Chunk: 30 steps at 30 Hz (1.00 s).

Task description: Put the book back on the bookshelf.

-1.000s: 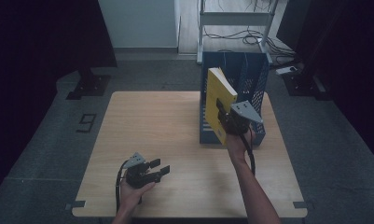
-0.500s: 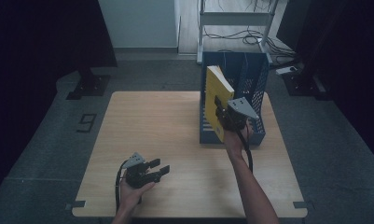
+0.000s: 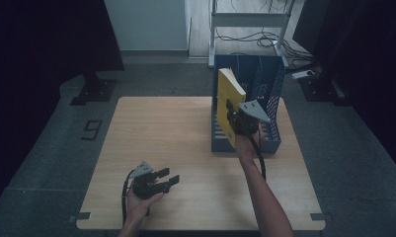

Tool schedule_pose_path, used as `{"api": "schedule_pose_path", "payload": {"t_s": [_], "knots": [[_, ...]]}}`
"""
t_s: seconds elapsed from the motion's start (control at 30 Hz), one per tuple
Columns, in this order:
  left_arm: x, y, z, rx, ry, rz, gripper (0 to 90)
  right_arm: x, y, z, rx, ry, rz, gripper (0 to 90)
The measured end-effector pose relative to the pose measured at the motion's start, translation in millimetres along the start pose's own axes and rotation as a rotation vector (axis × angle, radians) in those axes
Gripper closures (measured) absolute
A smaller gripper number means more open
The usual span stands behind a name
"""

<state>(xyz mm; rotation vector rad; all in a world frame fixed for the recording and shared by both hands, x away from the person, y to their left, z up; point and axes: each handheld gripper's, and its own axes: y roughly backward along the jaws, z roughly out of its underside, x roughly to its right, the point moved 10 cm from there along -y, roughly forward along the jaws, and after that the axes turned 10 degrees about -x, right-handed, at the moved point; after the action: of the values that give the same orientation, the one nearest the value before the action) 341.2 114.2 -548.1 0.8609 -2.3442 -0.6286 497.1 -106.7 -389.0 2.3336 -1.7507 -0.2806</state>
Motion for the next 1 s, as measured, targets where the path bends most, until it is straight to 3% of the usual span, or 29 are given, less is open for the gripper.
{"api": "schedule_pose_path", "payload": {"t_s": [0.57,1.0], "knots": [[-2.1,-1.1,1.7,-0.003,0.007,-0.001,40.8,5.8,-14.3,-1.9,-0.001,-0.009,0.025,74.6],[-5.7,-0.3,2.8,-0.001,0.019,0.001,40.9,3.2,-36.0,-5.2,-0.019,0.016,0.036,74.6]]}}
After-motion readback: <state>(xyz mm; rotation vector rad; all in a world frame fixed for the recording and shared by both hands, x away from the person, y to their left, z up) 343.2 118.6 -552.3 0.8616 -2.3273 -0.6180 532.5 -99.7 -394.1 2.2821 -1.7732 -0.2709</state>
